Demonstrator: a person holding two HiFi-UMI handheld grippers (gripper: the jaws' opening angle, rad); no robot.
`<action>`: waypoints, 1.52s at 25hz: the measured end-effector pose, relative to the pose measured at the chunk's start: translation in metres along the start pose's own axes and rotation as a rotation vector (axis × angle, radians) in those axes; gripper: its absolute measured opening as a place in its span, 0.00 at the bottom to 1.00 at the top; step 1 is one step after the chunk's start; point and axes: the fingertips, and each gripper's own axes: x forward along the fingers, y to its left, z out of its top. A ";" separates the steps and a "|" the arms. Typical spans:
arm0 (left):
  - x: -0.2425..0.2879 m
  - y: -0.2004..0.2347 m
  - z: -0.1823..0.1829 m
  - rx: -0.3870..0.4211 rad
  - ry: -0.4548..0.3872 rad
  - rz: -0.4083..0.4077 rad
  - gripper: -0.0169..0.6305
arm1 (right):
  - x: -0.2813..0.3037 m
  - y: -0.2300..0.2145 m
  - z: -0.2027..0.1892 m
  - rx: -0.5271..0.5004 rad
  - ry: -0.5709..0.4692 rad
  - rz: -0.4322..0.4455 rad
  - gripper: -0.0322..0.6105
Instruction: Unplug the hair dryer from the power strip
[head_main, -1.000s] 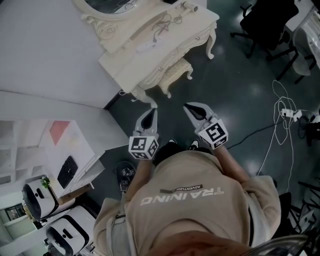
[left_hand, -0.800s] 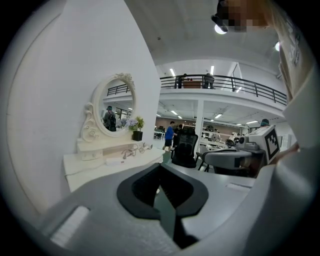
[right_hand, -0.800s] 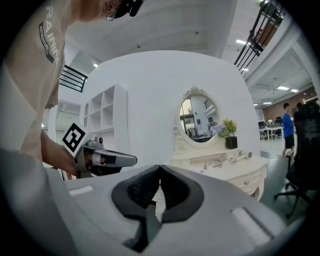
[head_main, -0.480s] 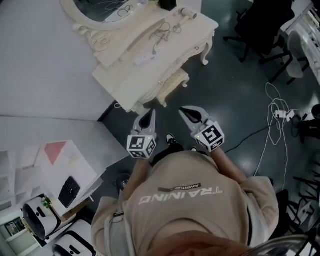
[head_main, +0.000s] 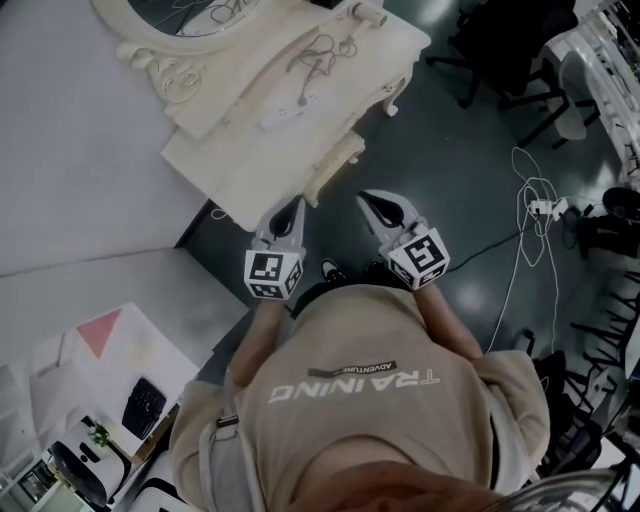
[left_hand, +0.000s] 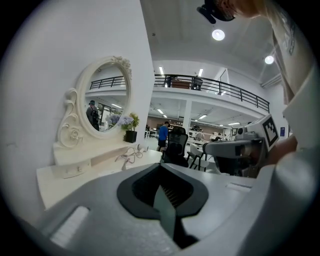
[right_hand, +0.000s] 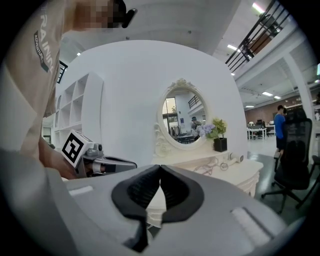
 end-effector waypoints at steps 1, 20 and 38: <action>0.004 0.002 -0.001 -0.010 -0.001 -0.006 0.03 | 0.001 -0.004 -0.001 -0.002 0.012 -0.008 0.06; 0.110 0.032 0.052 -0.006 0.020 0.131 0.03 | 0.080 -0.119 0.032 0.017 -0.006 0.163 0.06; 0.182 0.082 0.063 -0.058 0.053 0.287 0.03 | 0.166 -0.187 0.024 0.045 0.067 0.349 0.06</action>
